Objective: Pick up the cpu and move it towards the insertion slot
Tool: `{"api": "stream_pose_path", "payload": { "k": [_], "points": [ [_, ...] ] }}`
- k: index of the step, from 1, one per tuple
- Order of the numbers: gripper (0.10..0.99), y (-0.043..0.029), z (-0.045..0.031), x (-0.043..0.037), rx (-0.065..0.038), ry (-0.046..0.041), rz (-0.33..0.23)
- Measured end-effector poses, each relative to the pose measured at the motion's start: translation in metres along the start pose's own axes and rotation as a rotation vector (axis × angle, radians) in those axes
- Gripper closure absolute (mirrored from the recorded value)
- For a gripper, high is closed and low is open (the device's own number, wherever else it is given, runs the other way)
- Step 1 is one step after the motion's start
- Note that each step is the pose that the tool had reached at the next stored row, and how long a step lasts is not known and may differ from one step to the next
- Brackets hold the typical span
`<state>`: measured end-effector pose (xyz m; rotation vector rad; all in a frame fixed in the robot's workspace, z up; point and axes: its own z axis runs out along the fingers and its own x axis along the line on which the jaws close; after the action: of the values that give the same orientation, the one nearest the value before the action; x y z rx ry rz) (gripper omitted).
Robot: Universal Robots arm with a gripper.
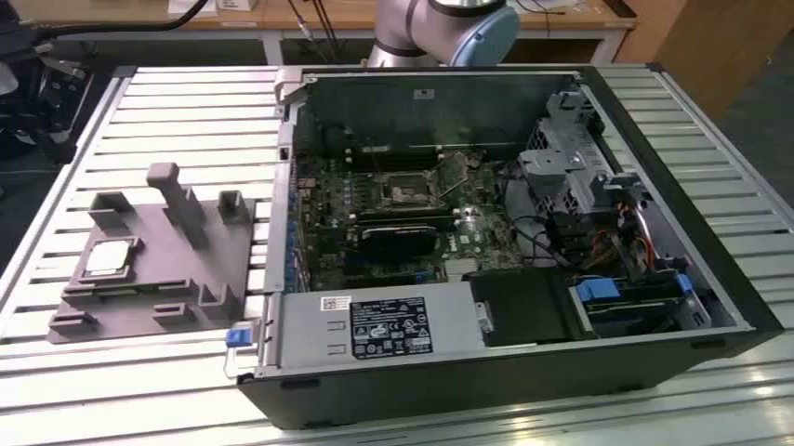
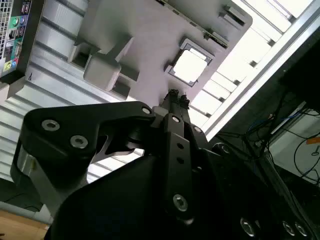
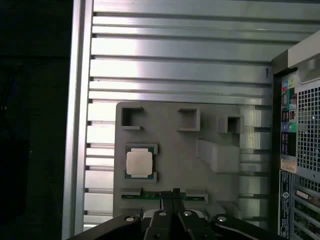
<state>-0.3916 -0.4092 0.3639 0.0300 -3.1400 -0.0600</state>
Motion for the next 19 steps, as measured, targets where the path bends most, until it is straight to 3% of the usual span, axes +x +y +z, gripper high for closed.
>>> {"api": "stream_pose_path", "payload": {
  "k": [8, 15, 19],
  "points": [
    [0.98, 0.0001, 0.0, 0.0016, 0.0, -0.0001, 0.0],
    [0.98, 0.0003, 0.0, 0.0148, 0.0, 0.0, 0.0],
    [0.98, 0.0003, 0.0009, 0.0161, 0.0, 0.0, 0.0]
  ]
}}
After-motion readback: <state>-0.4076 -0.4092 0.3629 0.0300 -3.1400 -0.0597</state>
